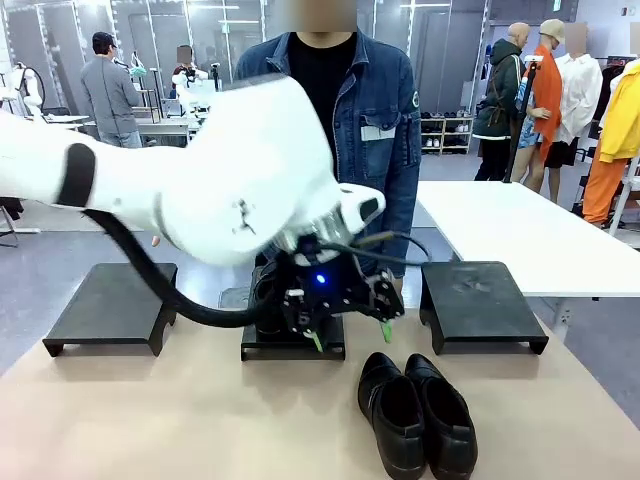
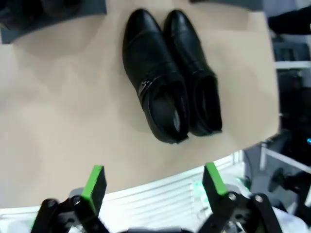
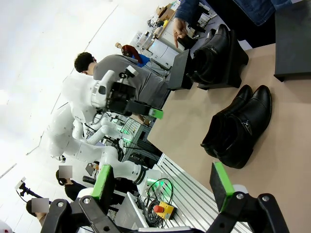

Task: Place the shoes on the stand as instructed by the person.
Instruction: Pick up another pair of Shoes and place it on the Shoes Stand indicated by the person.

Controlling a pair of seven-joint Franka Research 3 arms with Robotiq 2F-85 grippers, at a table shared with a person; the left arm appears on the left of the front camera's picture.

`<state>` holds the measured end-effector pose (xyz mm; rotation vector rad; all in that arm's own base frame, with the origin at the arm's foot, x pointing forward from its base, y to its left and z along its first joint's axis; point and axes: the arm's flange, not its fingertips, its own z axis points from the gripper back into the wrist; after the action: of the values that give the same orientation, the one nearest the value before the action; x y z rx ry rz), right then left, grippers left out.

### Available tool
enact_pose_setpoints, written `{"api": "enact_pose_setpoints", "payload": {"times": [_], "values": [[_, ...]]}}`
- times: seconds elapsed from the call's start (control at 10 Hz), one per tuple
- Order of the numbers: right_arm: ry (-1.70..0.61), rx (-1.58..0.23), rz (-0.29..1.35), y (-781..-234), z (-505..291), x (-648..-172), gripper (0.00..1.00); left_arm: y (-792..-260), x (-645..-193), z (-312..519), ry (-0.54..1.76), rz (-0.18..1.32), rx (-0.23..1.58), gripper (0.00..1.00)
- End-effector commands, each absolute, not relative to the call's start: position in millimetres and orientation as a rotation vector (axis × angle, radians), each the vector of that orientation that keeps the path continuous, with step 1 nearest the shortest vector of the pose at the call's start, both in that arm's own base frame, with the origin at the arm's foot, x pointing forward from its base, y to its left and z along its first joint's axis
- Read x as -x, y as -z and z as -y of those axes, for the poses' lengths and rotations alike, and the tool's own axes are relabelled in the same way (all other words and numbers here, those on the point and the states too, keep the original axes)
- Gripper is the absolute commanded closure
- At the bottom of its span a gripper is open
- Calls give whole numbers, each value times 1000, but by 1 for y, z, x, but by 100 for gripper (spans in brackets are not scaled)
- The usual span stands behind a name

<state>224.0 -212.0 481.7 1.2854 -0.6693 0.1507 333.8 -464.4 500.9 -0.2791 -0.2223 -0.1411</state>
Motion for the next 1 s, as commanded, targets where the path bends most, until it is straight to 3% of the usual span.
{"api": "enact_pose_setpoints", "payload": {"times": [0.0,0.4,0.9], "values": [[-169,-1285,684,-482,214,-222,0,-484,-348,514,79,252,256,0],[-169,-1285,684,-482,214,-222,0,-462,-359,565,35,304,267,0],[-169,-1285,684,-482,214,-222,0,-407,-368,600,-41,281,146,0]]}}
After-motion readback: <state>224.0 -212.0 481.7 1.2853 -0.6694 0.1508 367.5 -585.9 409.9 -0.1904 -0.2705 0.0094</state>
